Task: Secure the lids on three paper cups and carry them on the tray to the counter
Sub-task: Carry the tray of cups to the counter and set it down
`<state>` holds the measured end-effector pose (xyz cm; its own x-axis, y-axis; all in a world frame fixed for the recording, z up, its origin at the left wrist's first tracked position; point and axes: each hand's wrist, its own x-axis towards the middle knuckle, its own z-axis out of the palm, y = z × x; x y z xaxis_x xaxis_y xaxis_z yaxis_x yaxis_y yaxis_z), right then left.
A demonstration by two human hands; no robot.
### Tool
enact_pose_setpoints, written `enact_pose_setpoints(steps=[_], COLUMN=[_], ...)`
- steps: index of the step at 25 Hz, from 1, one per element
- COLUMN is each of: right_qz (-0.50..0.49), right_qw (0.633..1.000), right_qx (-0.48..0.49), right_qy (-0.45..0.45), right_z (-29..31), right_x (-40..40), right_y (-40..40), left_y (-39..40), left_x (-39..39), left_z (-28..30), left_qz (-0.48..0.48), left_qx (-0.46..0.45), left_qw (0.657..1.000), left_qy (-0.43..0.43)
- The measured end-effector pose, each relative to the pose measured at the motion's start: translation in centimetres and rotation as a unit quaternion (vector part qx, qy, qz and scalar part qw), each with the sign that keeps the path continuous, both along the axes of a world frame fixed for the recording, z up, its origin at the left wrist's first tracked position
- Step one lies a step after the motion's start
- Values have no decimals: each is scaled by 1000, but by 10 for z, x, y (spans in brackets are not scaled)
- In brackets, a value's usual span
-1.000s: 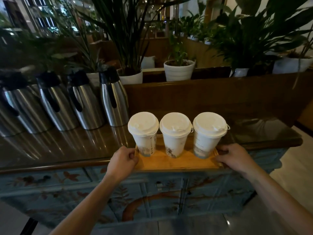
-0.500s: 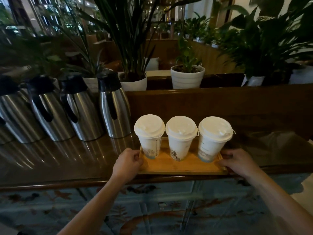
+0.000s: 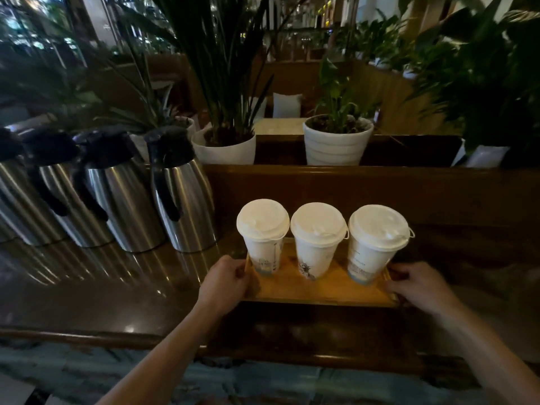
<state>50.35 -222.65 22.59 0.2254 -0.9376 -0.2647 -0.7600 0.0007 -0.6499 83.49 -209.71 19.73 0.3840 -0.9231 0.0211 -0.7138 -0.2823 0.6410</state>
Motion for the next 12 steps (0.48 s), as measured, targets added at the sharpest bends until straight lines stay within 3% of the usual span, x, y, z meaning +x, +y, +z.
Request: enact_pose_setpoints(steps=[12], right_qz=[17], right_qw=[999], right_qx=[7], right_qy=[-30], right_z=[-17], right_x=[-19], right_y=[-78], left_y=[-68], left_x=[-22], left_z=[-12], left_qz=[26], left_qx=[24], left_qw=[999], left_qy=[-7])
